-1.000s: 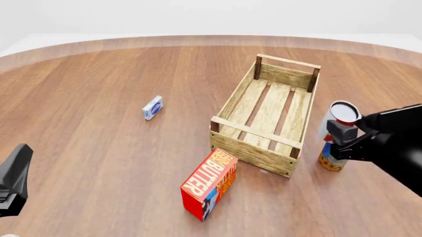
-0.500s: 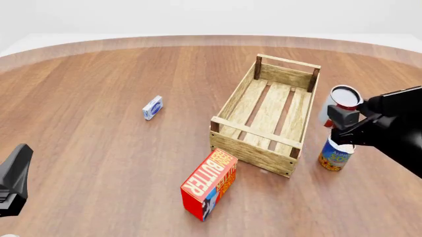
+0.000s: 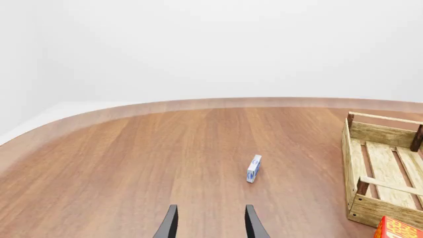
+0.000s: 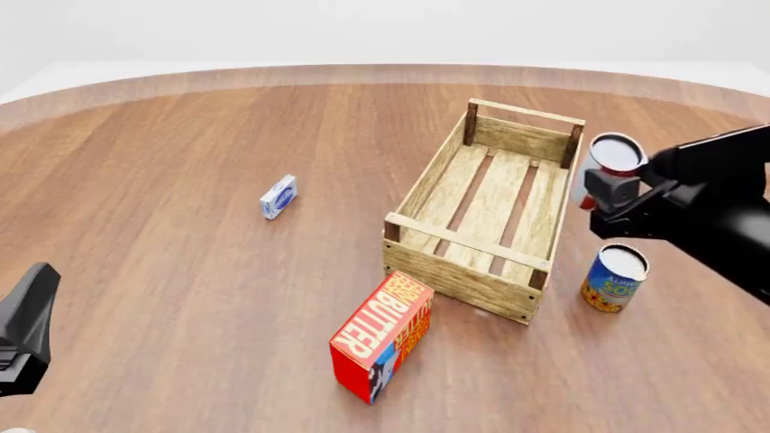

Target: Pick up the tomato sauce, and put it in the wooden tray.

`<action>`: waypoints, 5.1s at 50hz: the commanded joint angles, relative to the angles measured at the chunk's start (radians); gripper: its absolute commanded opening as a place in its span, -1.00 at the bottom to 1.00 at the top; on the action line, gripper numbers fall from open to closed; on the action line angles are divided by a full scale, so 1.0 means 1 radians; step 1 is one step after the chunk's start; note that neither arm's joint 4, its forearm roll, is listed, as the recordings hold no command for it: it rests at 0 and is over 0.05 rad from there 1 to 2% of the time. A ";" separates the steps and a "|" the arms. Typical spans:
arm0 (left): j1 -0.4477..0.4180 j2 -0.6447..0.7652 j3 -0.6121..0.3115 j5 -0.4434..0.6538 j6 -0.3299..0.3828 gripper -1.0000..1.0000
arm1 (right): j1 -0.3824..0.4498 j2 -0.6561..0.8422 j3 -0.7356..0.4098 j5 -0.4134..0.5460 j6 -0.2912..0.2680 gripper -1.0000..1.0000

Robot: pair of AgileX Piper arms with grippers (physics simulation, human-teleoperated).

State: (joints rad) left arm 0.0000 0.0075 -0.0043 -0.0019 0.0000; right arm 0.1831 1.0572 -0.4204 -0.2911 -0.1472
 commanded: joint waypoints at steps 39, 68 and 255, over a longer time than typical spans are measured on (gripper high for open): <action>0.000 0.000 0.000 0.000 0.000 1.00 | 0.020 0.237 -0.097 -0.136 0.019 -1.00; 0.000 0.000 0.000 0.000 0.000 1.00 | 0.031 0.339 -0.155 -0.167 0.023 -1.00; 0.000 0.000 0.000 0.000 0.000 1.00 | 0.059 0.815 -0.368 -0.361 0.087 1.00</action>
State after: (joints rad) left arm 0.0000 0.0075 -0.0043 -0.0019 0.0000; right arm 0.2436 1.8824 -0.7899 -0.6604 -0.0591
